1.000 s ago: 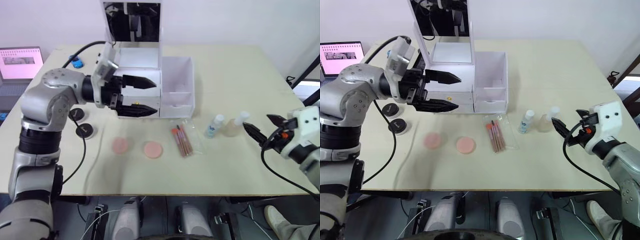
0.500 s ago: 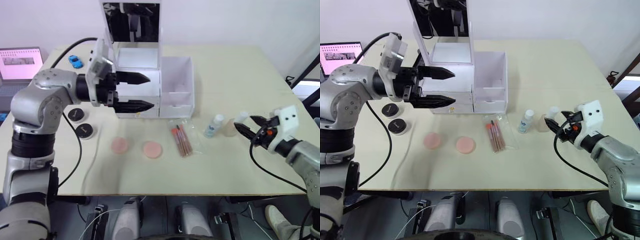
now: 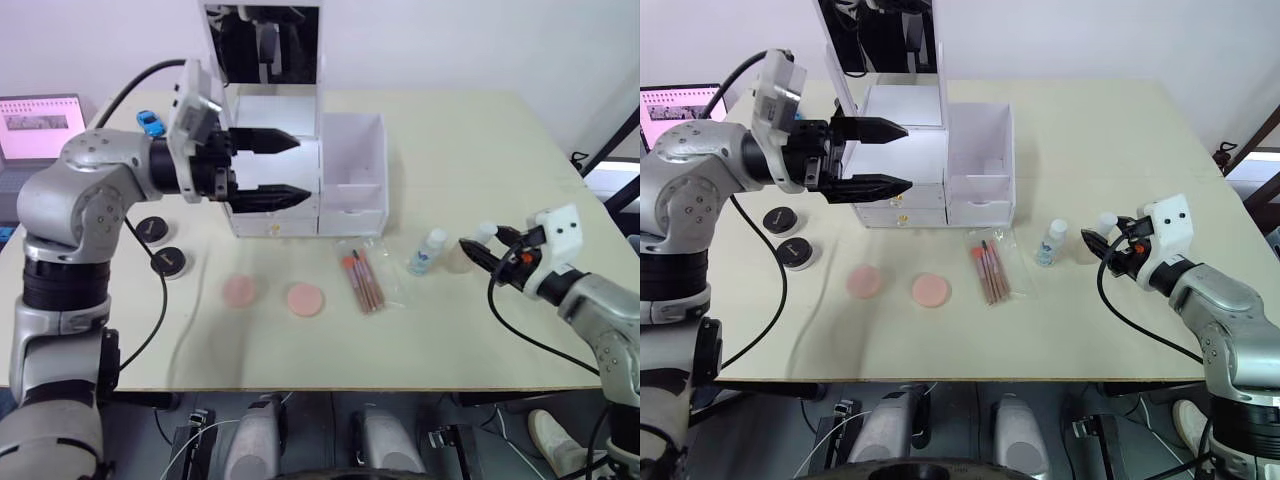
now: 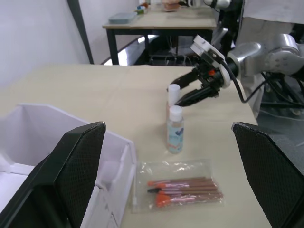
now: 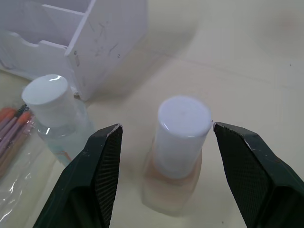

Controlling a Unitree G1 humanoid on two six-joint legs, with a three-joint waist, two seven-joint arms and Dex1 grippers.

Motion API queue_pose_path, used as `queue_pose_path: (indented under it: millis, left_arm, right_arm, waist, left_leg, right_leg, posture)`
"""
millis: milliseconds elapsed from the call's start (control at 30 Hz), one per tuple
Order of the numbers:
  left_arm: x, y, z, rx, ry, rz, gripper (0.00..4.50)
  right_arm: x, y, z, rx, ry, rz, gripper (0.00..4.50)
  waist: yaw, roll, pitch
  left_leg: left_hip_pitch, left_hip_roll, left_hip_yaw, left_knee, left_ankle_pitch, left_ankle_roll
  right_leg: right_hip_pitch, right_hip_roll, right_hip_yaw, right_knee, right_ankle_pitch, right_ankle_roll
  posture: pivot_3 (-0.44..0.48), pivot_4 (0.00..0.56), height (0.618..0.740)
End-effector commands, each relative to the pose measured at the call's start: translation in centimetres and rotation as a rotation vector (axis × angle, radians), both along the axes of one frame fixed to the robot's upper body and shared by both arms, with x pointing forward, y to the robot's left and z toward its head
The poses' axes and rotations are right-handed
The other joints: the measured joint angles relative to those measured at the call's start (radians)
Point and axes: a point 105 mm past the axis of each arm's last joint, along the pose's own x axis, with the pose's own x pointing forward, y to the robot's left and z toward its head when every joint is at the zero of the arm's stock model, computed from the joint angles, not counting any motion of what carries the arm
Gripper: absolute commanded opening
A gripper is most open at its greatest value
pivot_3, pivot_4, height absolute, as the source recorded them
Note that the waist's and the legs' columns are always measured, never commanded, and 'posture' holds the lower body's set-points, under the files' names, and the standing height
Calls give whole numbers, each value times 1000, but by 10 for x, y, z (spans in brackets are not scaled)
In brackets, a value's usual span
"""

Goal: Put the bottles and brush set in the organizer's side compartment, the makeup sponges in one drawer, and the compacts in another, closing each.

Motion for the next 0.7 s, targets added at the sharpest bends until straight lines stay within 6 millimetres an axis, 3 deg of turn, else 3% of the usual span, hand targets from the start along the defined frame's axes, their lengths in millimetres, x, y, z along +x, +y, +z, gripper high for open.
queue_pose_path:
  millis: [33, 67, 167, 200, 400, 533, 700]
  left_arm:
    - [-2, 4, 21, -43, -81, 11, 4500]
    - [-1, 5, 20, -46, -76, 12, 4500]
    - [3, 7, 14, -30, -70, 26, 4500]
    - [5, 8, 14, -32, -69, 33, 4500]
    - [8, 12, 15, -28, -72, 40, 4500]
    - [8, 17, 12, -15, -65, 53, 4500]
    - [9, 28, -1, 2, -37, 95, 4500]
  right_arm:
    - [3, -2, 13, 6, -68, -5, 2694]
    - [4, -2, 14, 8, -74, -5, 2447]
    - [5, -5, 9, -5, -71, -15, 980]
    - [5, -5, 8, -6, -70, -16, 724]
    - [2, -5, 21, -14, -120, 1, 725]
    - [-1, -2, 55, -20, -180, 56, 725]
    - [12, 18, 110, -69, -269, 135, 725]
  waist:
    - [0, 0, 0]
    - [0, 0, 0]
    - [-1, 0, 0]
    - [-1, 0, 0]
    - [0, 0, 0]
    - [-2, 1, 0]
    - [-8, 2, 1]
  left_leg:
    - [0, 0, 0, 0, 0, 0]
    - [0, 0, 0, 0, 0, 0]
    - [0, 0, 0, 0, 0, 0]
    - [0, 0, 0, 0, 0, 0]
    - [0, 0, 0, 0, 0, 0]
    - [0, 0, 0, 0, 0, 0]
    - [1, 0, 1, 0, 0, 0]
  right_leg:
    - [0, 0, 0, 0, 0, 0]
    - [0, 0, 0, 0, 0, 0]
    - [0, 0, 0, 0, 0, 0]
    - [0, 0, 0, 0, 0, 0]
    - [0, 0, 0, 0, 0, 0]
    - [0, 0, 0, 0, 0, 0]
    - [-1, 0, 1, 1, 0, 0]
  posture:
    - [0, 150, 740]
    - [0, 150, 740]
    - [0, 150, 740]
    - [0, 150, 740]
    - [0, 150, 740]
    - [0, 150, 740]
    - [0, 150, 740]
